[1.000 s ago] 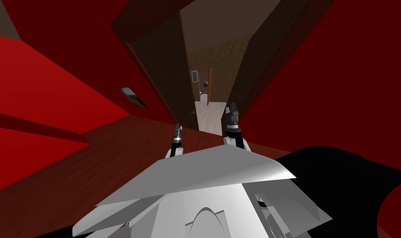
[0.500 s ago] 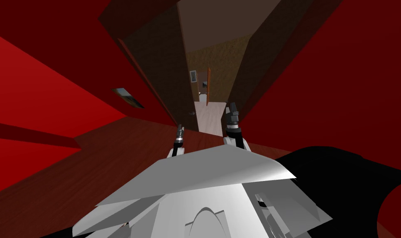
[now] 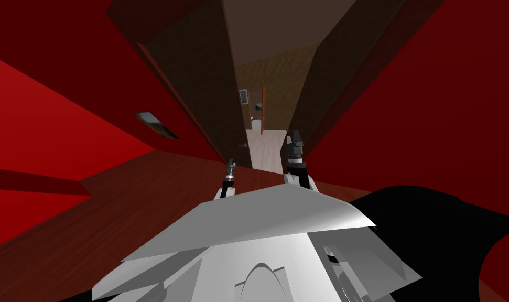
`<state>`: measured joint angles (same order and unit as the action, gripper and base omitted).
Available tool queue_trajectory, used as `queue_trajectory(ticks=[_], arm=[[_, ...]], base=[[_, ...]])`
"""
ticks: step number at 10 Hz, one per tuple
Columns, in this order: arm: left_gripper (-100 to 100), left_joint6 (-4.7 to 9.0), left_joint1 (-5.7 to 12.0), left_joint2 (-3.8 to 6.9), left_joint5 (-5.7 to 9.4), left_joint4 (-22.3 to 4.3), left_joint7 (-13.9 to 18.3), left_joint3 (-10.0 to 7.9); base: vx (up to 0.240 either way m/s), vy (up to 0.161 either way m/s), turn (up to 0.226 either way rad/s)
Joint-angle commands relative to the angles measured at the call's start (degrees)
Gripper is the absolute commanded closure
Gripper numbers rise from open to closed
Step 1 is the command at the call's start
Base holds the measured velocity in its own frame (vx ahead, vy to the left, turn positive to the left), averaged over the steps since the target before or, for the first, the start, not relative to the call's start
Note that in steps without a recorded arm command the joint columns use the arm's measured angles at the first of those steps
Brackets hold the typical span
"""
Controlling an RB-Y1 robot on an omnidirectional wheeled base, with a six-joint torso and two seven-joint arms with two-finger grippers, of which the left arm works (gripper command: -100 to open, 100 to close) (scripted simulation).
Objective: Push the door open
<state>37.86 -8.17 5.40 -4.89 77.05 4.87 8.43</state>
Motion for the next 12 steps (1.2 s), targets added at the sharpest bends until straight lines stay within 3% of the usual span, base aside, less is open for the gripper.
queue_trajectory(ticks=[1, 12], arm=[[-100, 0.5, 0.83, 0.06, 0.06, -2.4, 0.2, 0.26], [-100, 3.11, 6.54, -0.23, 0.35, -16.9, 1.4, 1.91]], base=[[0.103, 0.042, -0.043], [0.095, 0.035, -0.048]])
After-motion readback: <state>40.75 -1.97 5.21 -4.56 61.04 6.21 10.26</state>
